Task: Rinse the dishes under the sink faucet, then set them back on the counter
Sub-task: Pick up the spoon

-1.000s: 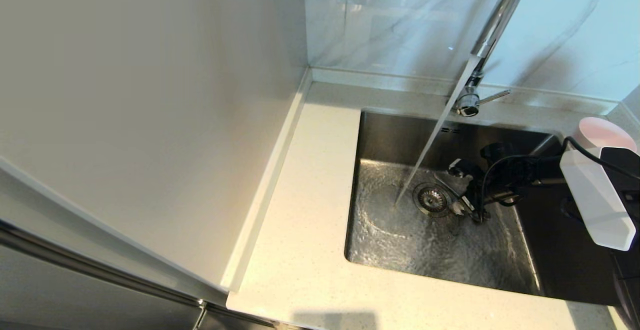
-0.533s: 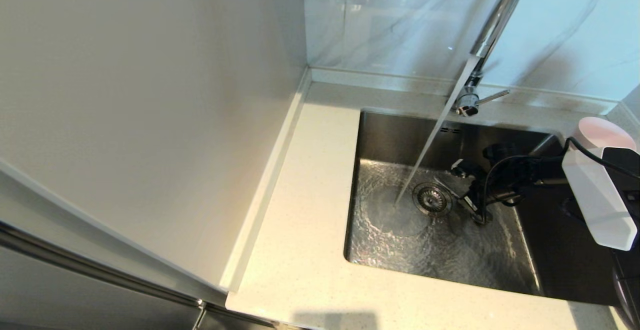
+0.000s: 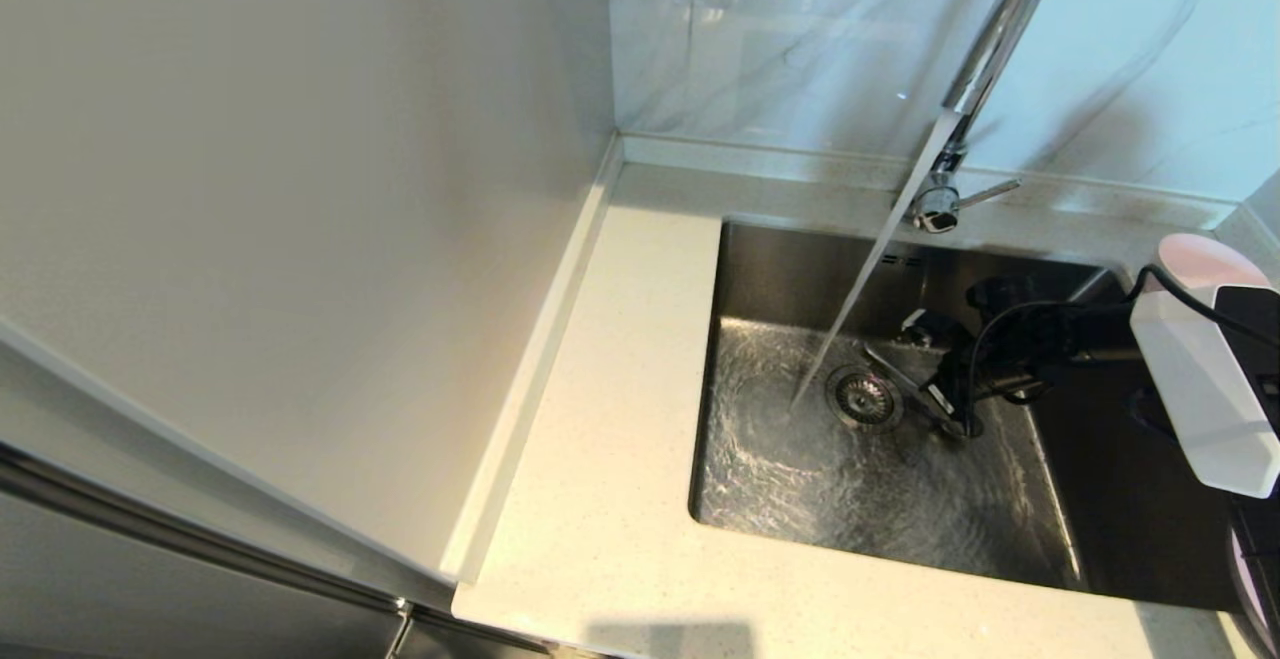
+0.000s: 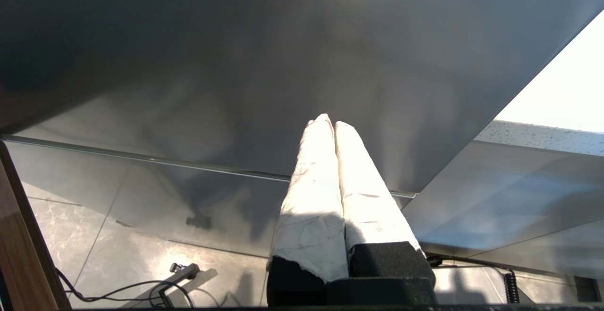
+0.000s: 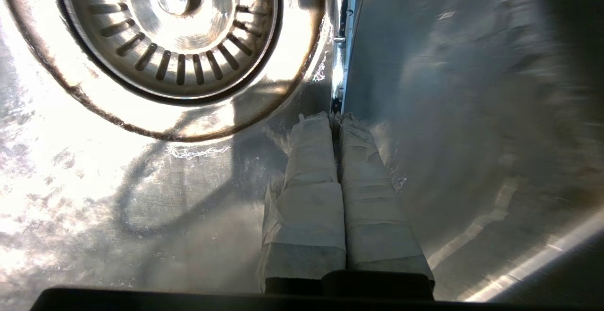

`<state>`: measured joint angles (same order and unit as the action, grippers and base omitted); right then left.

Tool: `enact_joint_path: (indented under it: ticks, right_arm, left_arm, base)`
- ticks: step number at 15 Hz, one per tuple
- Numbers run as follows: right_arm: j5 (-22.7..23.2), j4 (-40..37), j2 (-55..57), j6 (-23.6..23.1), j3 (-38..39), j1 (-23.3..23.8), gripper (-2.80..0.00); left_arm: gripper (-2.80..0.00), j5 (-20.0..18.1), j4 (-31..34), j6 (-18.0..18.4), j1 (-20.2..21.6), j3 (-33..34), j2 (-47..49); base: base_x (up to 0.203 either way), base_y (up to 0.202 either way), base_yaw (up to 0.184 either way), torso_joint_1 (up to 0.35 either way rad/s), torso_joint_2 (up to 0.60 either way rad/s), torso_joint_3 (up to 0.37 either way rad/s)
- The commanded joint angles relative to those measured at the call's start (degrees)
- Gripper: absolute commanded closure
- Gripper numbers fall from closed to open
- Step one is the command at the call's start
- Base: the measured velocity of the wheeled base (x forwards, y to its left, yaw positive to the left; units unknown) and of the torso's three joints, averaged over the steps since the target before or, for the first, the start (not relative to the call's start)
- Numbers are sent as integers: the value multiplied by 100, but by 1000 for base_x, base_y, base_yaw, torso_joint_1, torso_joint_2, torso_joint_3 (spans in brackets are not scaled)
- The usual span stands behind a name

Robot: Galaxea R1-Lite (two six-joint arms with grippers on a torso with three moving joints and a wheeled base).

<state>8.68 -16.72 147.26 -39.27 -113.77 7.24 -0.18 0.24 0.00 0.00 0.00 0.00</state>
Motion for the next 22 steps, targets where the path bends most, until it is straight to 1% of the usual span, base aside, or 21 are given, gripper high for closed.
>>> enact_joint_path:
  ticks: [1, 4, 6, 7, 11, 12, 14, 18, 20, 21, 22]
  right_arm:
    - [129, -124, -391, -57, 42, 5, 0]
    - [259, -569, -842, -96, 153, 59, 0]
    - [402, -693, -1164, -213, 389, 170, 0]
    - [510, -704, -1309, -368, 556, 239, 0]
    - [1061, -710, -1862, -1354, 1301, 735, 0]
    - [1208, -710, -1962, -1546, 1365, 852, 0]
    - [1404, -708, -2104, -1781, 1398, 1012, 0]
    - [1893, -704, -2380, -1835, 1553, 1229, 0]
    - [2505, -694, -2519, -1914, 1765, 1420, 0]
    - [2730, -695, -2639, -1975, 1968, 1499, 0]
    - [2857, -701, -2786, -1981, 2094, 1545, 0]
  left_arm:
    - [0, 1, 2, 0, 0, 0, 0]
    - [0, -8, 2, 0, 0, 0, 0]
    - [0, -3, 2, 0, 0, 0, 0]
    - [0, -6, 2, 0, 0, 0, 0]
    - [0, 1, 2, 0, 0, 0, 0]
    - [0, 1, 2, 0, 0, 0, 0]
    - [0, 1, 2, 0, 0, 0, 0]
    - [0, 1, 2, 0, 0, 0, 0]
    - [0, 0, 2, 0, 0, 0, 0]
    - [0, 1, 2, 0, 0, 0, 0]
    - [0, -1, 2, 0, 0, 0, 0]
  base:
    - [0, 0, 0, 0, 0, 0]
    - [0, 0, 0, 0, 0, 0]
    - [0, 0, 0, 0, 0, 0]
    - [0, 0, 0, 0, 0, 0]
    - [0, 0, 0, 0, 0, 0]
    - [0, 0, 0, 0, 0, 0]
    - [0, 0, 0, 0, 0, 0]
    - [0, 0, 0, 0, 0, 0]
    - [0, 0, 0, 0, 0, 0]
    - [0, 0, 0, 0, 0, 0]
    - [0, 0, 0, 0, 0, 0]
